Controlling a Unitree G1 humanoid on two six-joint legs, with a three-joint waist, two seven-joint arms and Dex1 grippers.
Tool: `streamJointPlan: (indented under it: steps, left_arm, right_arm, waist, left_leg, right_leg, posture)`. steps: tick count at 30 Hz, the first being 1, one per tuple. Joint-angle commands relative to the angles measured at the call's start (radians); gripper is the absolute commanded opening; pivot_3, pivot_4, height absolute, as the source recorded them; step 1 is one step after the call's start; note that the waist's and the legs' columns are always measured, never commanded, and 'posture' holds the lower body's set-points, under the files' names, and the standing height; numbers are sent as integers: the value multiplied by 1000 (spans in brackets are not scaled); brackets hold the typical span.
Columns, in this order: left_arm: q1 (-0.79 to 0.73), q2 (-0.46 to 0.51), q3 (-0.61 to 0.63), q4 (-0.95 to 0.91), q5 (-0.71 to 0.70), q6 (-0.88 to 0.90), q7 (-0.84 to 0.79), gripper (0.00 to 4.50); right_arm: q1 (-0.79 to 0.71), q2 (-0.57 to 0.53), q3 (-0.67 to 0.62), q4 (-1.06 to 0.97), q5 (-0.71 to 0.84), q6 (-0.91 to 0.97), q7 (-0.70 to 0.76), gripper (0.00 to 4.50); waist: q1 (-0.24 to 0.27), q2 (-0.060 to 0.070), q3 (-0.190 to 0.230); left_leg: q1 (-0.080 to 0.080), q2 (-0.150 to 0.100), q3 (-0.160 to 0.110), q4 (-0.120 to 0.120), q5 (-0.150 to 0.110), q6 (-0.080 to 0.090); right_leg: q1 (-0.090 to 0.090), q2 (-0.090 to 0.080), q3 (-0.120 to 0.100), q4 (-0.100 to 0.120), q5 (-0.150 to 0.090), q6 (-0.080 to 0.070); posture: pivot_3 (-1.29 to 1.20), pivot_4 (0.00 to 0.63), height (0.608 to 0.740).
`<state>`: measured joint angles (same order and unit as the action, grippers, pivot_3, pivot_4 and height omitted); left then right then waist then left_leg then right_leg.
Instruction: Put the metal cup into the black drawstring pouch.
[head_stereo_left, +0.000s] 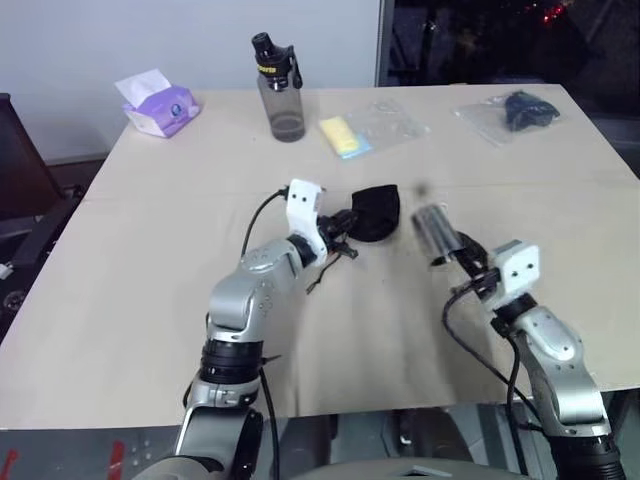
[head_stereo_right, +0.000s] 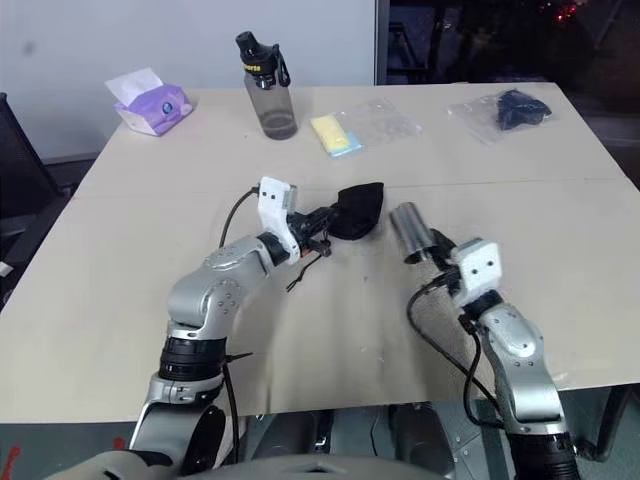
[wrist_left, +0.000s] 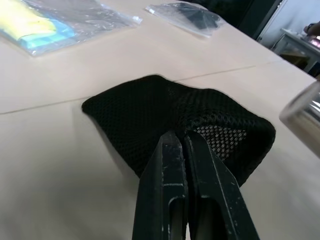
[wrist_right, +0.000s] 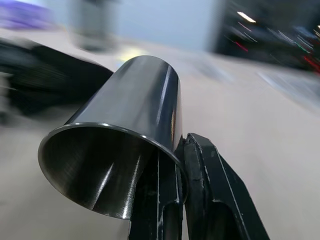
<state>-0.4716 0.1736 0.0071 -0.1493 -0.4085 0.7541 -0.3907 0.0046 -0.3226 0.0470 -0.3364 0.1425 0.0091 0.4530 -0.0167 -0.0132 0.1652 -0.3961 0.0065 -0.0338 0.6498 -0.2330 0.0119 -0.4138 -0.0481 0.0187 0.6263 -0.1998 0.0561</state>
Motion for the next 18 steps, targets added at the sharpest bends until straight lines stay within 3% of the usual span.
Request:
streamJointPlan:
  steps: [1, 10, 18]
  left_arm:
    - [-19, -6, 16, -52, -30, 7, 7, 0]
    - [0, 6, 16, -114, -84, 50, -9, 0]
    - [14, 35, -17, -118, -92, 47, -50, 0]
  right_arm:
    - [-47, -26, 62, -57, -26, -50, 62, 72]
    - [-97, -34, 128, 51, -133, -21, 43, 72]
    - [-161, 63, 107, 102, -134, 39, -59, 72]
  waist:
    - [2, 0, 0]
    - [6, -1, 0]
    - [3, -1, 0]
  left_leg:
    - [0, 0, 0, 0, 0, 0]
    - [-1, -1, 0, 0, 0, 0]
    - [0, 0, 0, 0, 0, 0]
  right_leg:
    - [0, 0, 0, 0, 0, 0]
    - [0, -1, 0, 0, 1, -4]
    - [0, -1, 0, 0, 1, -5]
  posture:
    - [0, 150, 740]
    - [0, 150, 740]
    - [0, 150, 740]
